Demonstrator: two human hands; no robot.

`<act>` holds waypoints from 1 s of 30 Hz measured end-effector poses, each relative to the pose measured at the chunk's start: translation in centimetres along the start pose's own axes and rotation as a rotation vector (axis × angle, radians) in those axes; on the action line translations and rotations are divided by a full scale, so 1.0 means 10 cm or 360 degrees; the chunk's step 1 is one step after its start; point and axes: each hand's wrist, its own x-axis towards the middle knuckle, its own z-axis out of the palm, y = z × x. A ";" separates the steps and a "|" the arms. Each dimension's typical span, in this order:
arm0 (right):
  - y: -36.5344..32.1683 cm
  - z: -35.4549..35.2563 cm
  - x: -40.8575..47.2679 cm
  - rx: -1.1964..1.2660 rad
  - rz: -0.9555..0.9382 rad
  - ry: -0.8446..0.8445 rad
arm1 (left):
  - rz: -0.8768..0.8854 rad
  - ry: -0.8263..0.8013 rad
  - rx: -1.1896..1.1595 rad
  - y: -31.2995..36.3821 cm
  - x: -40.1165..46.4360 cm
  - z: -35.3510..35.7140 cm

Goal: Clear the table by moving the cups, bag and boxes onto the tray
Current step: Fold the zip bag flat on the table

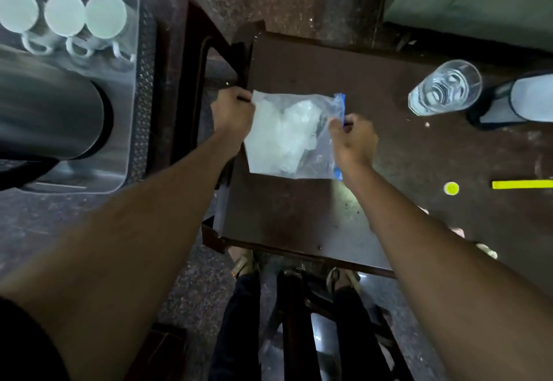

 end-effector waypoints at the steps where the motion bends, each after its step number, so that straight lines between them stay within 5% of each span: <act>1: 0.01 -0.01 0.02 0.0025 -0.0003 0.0017 | -0.0030 -0.0027 -0.0080 -0.03 -0.01 0.00; 7: -0.04 -0.04 0.15 0.0148 0.0008 0.0053 | -0.0066 -0.0249 -0.0385 -0.20 -0.04 -0.09; 17: -0.12 -0.15 0.42 -0.0020 -0.0205 -0.0082 | -0.0221 -0.0082 -0.0604 -0.54 -0.38 -0.01; 22: -0.13 -0.26 0.52 0.0081 -0.0239 -0.0271 | -0.0160 0.0130 -0.0349 -0.56 -0.52 0.07; 30: -0.06 -0.35 0.15 -0.0420 -0.0980 0.0068 | 0.0183 0.0342 0.0384 -0.54 -0.82 0.07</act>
